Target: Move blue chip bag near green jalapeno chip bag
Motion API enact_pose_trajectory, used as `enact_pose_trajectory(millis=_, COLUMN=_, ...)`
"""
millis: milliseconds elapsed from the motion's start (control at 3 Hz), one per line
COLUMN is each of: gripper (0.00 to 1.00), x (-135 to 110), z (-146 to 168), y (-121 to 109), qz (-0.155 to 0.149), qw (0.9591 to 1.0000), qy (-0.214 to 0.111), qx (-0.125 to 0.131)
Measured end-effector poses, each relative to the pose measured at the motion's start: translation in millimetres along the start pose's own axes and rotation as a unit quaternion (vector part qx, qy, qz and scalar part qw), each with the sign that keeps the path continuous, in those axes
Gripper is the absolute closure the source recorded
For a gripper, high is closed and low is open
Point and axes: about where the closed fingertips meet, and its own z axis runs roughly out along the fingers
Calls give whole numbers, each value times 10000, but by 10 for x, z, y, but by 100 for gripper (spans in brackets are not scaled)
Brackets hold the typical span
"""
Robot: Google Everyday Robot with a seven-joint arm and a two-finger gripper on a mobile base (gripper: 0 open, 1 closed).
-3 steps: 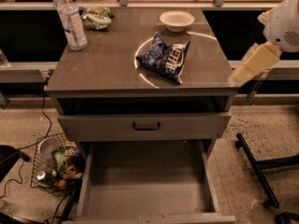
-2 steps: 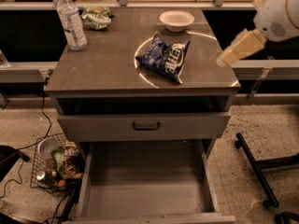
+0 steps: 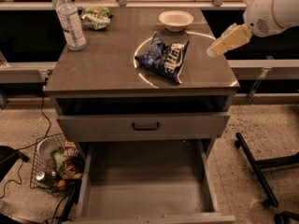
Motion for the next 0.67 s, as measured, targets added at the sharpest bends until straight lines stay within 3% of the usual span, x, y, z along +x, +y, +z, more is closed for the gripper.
enact_pose_trajectory(millis=333, gripper=0, x=-8, z=15, y=12, qz=-9, qw=10000, qy=-6, qx=-20)
enact_pose_trajectory(millis=667, gripper=0, x=-114, z=403, y=251, qz=0, qw=9983, qy=-250, qx=-530)
